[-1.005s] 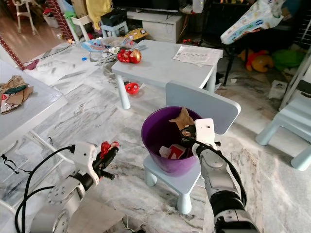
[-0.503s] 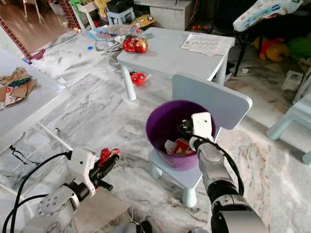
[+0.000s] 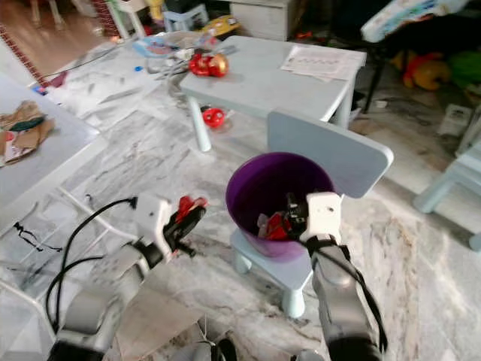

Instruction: Picking trash to rubbish bin

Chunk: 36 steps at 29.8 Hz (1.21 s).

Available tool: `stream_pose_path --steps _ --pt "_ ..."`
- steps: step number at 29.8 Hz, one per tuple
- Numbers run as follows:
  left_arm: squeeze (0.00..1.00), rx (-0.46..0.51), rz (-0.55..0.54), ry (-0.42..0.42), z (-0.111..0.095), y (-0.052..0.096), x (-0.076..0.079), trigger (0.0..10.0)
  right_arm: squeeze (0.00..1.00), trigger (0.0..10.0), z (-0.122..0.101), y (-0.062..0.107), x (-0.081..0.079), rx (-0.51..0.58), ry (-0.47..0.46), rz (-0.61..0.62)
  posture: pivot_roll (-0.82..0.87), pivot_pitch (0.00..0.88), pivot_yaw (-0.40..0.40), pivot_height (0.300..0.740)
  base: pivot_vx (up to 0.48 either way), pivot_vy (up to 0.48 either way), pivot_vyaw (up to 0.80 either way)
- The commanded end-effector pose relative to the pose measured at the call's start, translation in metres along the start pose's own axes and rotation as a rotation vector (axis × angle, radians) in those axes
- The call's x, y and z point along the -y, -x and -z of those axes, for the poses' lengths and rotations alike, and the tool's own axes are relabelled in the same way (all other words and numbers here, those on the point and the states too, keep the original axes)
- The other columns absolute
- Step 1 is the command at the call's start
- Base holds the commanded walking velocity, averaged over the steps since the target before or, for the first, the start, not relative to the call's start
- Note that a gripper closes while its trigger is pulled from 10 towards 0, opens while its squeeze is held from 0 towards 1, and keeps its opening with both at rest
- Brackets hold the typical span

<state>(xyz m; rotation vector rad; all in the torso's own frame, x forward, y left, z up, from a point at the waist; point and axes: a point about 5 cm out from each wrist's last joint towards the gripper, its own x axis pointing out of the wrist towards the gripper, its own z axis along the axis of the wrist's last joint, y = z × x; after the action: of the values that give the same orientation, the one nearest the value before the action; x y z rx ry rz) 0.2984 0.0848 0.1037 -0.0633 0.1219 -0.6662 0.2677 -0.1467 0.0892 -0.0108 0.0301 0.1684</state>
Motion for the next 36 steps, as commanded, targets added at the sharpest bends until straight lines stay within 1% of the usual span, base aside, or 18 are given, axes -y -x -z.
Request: stream_pose_path --steps 1,5,7,9,10,11,12,13,14,19,20,22,24,29,36 --pt "0.0 -0.019 0.038 -0.014 0.006 -0.009 0.002 10.0 1.0 10.0 -0.009 0.009 -0.015 -0.028 -0.03 -0.089 -0.16 0.142 0.173 0.74 0.0 0.0 0.0" --pt "0.0 -0.011 0.076 -0.011 0.005 -0.029 0.009 10.0 1.0 10.0 -0.012 0.027 -0.022 -0.105 -0.042 -0.187 -0.21 0.149 0.188 0.74 0.0 0.0 0.0" --pt "0.0 -0.025 0.098 -0.01 0.008 -0.046 0.019 10.0 1.0 10.0 -0.015 0.045 -0.017 -0.203 -0.034 -0.189 -0.25 0.164 0.203 0.74 0.0 0.0 0.0" --pt "0.0 -0.024 0.114 0.0 0.01 -0.05 0.023 10.0 1.0 10.0 -0.015 0.05 -0.014 -0.238 -0.018 -0.18 -0.27 0.17 0.204 0.74 0.0 0.0 0.0" --pt "0.0 -0.022 0.122 0.013 0.011 -0.055 0.028 10.0 1.0 10.0 -0.016 0.055 -0.011 -0.275 -0.005 -0.162 -0.27 0.172 0.206 0.74 0.0 0.0 0.0" --pt "0.02 -0.022 0.115 0.018 0.012 -0.059 0.032 10.0 1.0 10.0 -0.017 0.058 -0.01 -0.295 -0.026 -0.157 -0.28 0.175 0.204 0.74 0.0 0.0 0.0" --pt "0.02 -0.022 0.115 0.018 0.012 -0.059 0.032 10.0 1.0 10.0 -0.017 0.058 -0.01 -0.295 -0.026 -0.157 -0.28 0.175 0.204 0.74 0.0 0.0 0.0" --pt "1.0 -0.02 0.113 0.021 0.012 -0.061 0.033 10.0 1.0 10.0 -0.017 0.06 -0.01 -0.305 -0.038 -0.161 -0.28 0.175 0.204 0.74 0.0 0.0 0.0" --pt "1.0 -0.006 0.095 0.029 0.011 -0.064 0.034 10.0 1.0 10.0 -0.017 0.063 -0.011 -0.333 -0.035 -0.164 -0.29 0.179 0.203 0.74 0.0 0.0 0.0" --pt "1.0 0.006 0.047 0.006 0.01 -0.069 0.032 10.0 1.0 10.0 -0.018 0.066 -0.015 -0.36 -0.034 -0.186 -0.29 0.183 0.199 0.74 0.0 0.0 0.0" --pt "1.0 0.012 0.01 -0.007 0.008 -0.07 0.028 10.0 1.0 10.0 -0.02 0.066 -0.016 -0.373 -0.034 -0.194 -0.29 0.183 0.197 0.74 0.0 0.0 0.0" --pt "1.0 0.015 -0.007 -0.014 0.008 -0.07 0.026 10.0 1.0 10.0 -0.021 0.066 -0.017 -0.378 -0.036 -0.197 -0.29 0.183 0.196 0.74 0.0 0.0 0.0" --pt "1.0 0.022 -0.048 -0.026 0.007 -0.069 0.019 10.0 1.0 10.0 -0.022 0.065 -0.017 -0.387 -0.036 -0.201 -0.29 0.183 0.196 0.74 0.0 0.0 0.0" --pt "1.0 0.024 -0.08 -0.029 0.007 -0.067 0.012 10.0 1.0 10.0 -0.022 0.061 -0.02 -0.391 -0.039 -0.217 -0.28 0.174 0.193 0.74 0.0 0.0 0.0" --pt "1.0 0.022 -0.103 -0.023 0.009 -0.067 0.009 10.0 1.0 10.0 -0.023 0.058 -0.023 -0.397 -0.033 -0.226 -0.28 0.168 0.197 0.74 0.0 0.0 0.0"
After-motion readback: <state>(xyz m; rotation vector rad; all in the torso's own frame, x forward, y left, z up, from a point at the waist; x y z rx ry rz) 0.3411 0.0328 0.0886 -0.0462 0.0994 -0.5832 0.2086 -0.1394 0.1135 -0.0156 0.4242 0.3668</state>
